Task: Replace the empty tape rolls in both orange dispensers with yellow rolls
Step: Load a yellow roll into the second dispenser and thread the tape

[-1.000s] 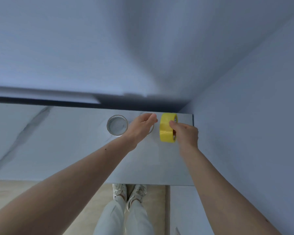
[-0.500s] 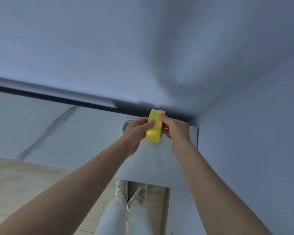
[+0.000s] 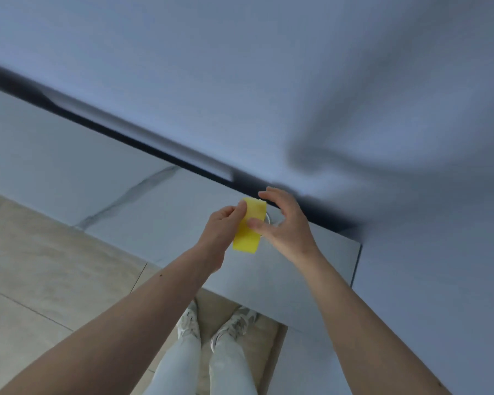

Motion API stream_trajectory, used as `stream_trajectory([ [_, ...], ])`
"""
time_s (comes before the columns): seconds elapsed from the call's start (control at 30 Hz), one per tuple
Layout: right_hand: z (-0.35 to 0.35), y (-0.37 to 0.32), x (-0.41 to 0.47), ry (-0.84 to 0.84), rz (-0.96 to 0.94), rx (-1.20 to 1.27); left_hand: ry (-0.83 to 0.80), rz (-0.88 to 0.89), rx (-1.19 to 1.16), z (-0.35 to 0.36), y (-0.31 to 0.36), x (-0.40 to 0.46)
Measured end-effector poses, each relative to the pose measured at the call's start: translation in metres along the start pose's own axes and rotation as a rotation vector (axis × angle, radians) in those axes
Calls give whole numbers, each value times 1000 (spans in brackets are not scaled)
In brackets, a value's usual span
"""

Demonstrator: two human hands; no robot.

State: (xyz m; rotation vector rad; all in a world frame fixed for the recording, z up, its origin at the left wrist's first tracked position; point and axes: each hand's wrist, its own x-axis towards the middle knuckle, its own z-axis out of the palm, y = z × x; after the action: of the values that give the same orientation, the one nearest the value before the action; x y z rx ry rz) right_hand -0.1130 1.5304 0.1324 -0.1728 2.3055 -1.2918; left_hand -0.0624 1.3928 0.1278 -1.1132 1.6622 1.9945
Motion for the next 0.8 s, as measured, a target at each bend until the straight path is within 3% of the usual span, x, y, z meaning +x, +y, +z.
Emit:
stream_trajectory([
  [0.1,20,-17,3,-127,-72,-86,38,-34,-9,-24,1,-2],
  [0.5,142,-91,20,-256,-61,-40,162,-34,-84,-169,2,-21],
  [0.8,250,-153,22,-212,-368,-279,255,-95,-161,-291,3,-39],
])
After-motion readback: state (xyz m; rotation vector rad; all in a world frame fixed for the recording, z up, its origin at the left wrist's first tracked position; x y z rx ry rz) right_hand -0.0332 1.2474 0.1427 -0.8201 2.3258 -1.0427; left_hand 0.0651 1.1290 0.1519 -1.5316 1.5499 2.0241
